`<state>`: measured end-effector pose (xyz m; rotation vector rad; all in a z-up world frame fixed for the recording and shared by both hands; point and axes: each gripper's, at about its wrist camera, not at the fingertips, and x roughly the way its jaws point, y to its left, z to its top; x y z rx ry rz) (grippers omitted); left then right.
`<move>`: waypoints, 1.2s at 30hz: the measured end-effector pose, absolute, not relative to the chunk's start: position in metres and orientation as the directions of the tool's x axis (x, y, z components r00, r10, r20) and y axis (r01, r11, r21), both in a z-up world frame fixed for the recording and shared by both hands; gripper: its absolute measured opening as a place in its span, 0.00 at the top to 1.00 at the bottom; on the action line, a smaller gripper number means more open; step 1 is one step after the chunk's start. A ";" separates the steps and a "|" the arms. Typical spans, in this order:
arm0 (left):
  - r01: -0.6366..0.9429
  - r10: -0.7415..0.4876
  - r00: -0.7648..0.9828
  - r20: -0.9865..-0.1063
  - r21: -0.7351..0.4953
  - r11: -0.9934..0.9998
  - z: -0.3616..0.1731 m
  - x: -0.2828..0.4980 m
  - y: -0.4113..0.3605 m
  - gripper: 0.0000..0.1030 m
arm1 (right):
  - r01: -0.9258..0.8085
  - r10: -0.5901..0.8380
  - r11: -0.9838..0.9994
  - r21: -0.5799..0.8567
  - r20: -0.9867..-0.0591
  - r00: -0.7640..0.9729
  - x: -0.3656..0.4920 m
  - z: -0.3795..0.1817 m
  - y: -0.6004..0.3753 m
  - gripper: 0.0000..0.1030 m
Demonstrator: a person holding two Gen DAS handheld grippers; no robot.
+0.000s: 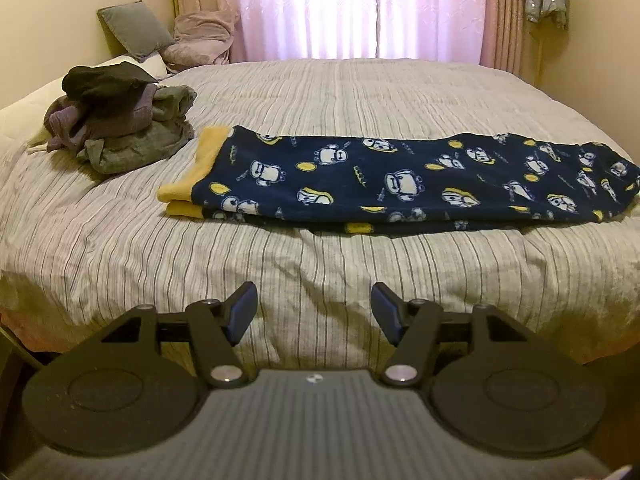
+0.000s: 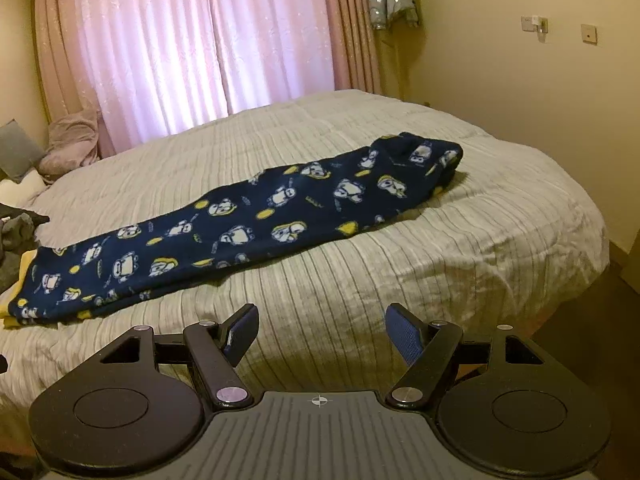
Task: Fold clothes
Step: 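Move the left gripper toward the yellow cuffs of the navy pants, then grasp the yellow cuffs with the left gripper and lift them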
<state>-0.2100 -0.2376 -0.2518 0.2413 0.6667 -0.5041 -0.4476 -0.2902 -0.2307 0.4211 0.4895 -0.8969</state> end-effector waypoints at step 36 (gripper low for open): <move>-0.061 -0.474 0.609 -0.636 -0.633 0.772 -0.334 0.012 -0.176 0.42 | 0.869 -0.562 0.447 0.213 -0.689 0.458 -0.410 -0.272 -0.472 0.29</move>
